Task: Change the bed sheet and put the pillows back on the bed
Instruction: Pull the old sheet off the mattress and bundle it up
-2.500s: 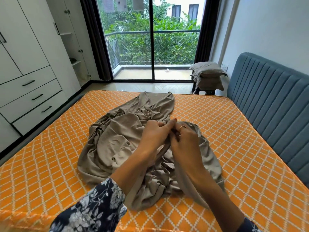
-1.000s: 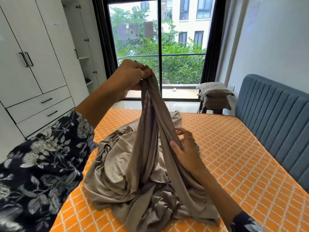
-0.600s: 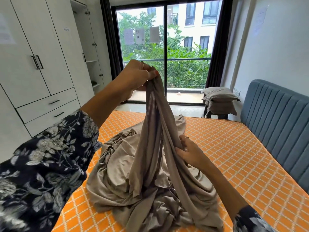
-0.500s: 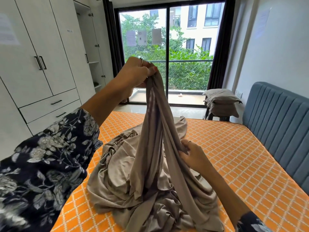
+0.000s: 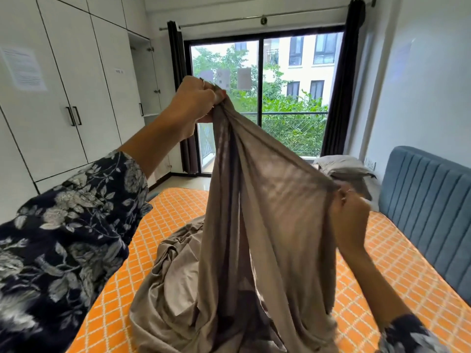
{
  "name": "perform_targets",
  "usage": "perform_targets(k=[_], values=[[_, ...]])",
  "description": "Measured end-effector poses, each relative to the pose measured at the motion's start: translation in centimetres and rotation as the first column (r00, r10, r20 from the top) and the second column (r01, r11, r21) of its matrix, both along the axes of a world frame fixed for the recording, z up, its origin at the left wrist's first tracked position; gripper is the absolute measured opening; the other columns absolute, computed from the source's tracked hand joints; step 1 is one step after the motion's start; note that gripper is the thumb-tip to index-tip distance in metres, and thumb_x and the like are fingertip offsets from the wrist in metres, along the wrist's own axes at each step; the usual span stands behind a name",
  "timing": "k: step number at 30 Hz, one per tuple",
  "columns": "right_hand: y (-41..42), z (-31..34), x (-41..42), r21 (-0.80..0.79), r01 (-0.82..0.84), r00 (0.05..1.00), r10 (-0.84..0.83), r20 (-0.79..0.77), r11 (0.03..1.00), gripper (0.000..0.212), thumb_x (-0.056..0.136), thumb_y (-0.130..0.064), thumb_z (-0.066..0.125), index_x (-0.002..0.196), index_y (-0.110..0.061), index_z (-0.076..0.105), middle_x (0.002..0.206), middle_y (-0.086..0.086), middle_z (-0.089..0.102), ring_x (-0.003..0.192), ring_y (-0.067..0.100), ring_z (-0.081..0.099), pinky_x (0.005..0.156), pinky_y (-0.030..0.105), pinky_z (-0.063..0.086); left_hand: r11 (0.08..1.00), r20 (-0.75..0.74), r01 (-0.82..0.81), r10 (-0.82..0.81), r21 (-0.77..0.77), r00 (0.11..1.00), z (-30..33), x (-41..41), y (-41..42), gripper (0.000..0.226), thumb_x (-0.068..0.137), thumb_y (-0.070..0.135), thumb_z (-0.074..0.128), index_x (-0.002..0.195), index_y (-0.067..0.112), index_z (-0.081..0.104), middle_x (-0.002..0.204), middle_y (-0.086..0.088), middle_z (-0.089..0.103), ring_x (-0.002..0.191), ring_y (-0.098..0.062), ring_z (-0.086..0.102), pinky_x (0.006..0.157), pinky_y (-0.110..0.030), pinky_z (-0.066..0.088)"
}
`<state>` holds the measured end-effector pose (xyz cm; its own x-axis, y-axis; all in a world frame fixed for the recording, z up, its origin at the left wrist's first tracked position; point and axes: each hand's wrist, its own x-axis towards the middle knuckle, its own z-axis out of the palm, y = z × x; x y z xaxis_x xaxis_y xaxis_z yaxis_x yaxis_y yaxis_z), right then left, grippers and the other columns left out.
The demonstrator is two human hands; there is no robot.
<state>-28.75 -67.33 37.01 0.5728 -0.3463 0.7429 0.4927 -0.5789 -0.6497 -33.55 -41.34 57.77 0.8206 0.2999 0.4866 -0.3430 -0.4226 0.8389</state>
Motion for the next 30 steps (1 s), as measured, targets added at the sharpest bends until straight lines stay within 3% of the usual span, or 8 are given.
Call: perform_targets(k=[6,10,13,16,19,21,26,30], values=[[-2.0,9.4,-3.6,0.007,-0.184,0.967,0.180,0.181,0.983,0.013,0.095,-0.019,0.055,0.085,-0.022,0.063,0.065,-0.015,0.060,0.060,-0.003,0.048,0.058,0.002,0.033,0.993,0.087,-0.100,0.095,0.062,0.992,2.9,2.7,1.8,0.015,0.093,0.012,0.061,0.079,0.011,0.068,0.099,-0.015,0.069,0.092,-0.026,0.069,0.079,-0.037,0.060],[0.3,2.7,-6.7,-0.401,-0.552,0.833,0.466,-0.297,0.731,0.030,0.077,-0.051,0.058,0.072,-0.022,0.063,0.066,-0.007,0.061,0.055,-0.006,0.049,0.055,0.009,0.038,0.982,0.108,-0.176,0.168,0.073,0.980,4.7,4.5,3.3,0.010,0.091,0.014,0.063,0.092,0.005,0.067,0.100,-0.016,0.067,0.094,-0.029,0.068,0.079,-0.046,0.058],[1.4,-6.6,-3.4,-0.383,-0.704,0.689,0.445,-0.572,0.598,0.047,0.073,-0.076,0.055,0.079,-0.029,0.063,0.078,-0.007,0.062,0.069,0.005,0.060,0.066,0.024,0.050,0.981,0.113,-0.158,0.145,0.113,0.983,4.9,5.6,3.4,0.004,0.091,0.014,0.062,0.091,0.010,0.062,0.091,-0.012,0.061,0.082,-0.023,0.063,0.080,-0.045,0.058],[3.0,-10.5,-0.7,-0.231,-0.748,0.607,0.500,-0.618,0.622,0.026,0.080,-0.052,0.065,0.079,-0.026,0.061,0.089,-0.003,0.059,0.083,0.006,0.060,0.075,0.027,0.049,0.984,0.086,-0.136,0.127,0.115,0.988,4.4,6.9,3.2,0.014,0.091,0.015,0.063,0.095,0.002,0.066,0.097,-0.016,0.065,0.082,-0.020,0.060,0.081,-0.040,0.057],[4.5,-10.0,0.9,-0.103,-0.703,0.647,0.572,-0.505,0.703,0.015,0.080,-0.021,0.071,0.080,-0.031,0.059,0.091,-0.003,0.057,0.085,0.006,0.059,0.073,0.021,0.047,0.988,0.043,-0.107,0.103,0.109,0.994,3.8,7.9,3.3,0.024,0.090,0.015,0.064,0.104,-0.004,0.067,0.107,-0.019,0.067,0.090,-0.023,0.067,0.081,-0.043,0.059],[5.0,-8.7,1.5,-0.124,-0.679,0.681,0.559,-0.473,0.723,0.019,0.074,-0.034,0.070,0.090,-0.037,0.060,0.098,-0.010,0.057,0.088,0.006,0.058,0.077,0.027,0.051,0.991,0.022,-0.086,0.085,0.098,0.996,3.5,8.3,3.2,0.022,0.091,0.014,0.064,0.106,-0.002,0.067,0.107,-0.018,0.067,0.094,-0.024,0.067,0.080,-0.042,0.059],[7.2,-5.9,1.6,-0.269,-0.714,0.690,0.585,-0.426,0.646,0.057,0.076,-0.044,0.068,0.127,-0.043,0.043,0.127,-0.033,0.038,0.113,-0.013,0.044,0.088,0.006,0.040,0.997,0.016,-0.048,0.047,0.067,0.999,3.1,8.8,2.8,0.022,0.092,0.012,0.062,0.110,-0.002,0.064,0.109,-0.017,0.067,0.095,-0.024,0.067,0.081,-0.040,0.059],[8.0,-6.2,2.5,-0.192,-0.810,0.547,0.595,-0.589,0.554,0.048,0.079,-0.050,0.067,0.119,-0.025,0.059,0.115,-0.016,0.062,0.104,-0.001,0.059,0.091,0.026,0.050,0.995,0.026,-0.042,0.040,0.088,0.999,3.4,8.7,2.2,0.021,0.092,0.012,0.062,0.109,0.000,0.064,0.110,-0.015,0.066,0.097,-0.022,0.066,0.083,-0.040,0.058]])
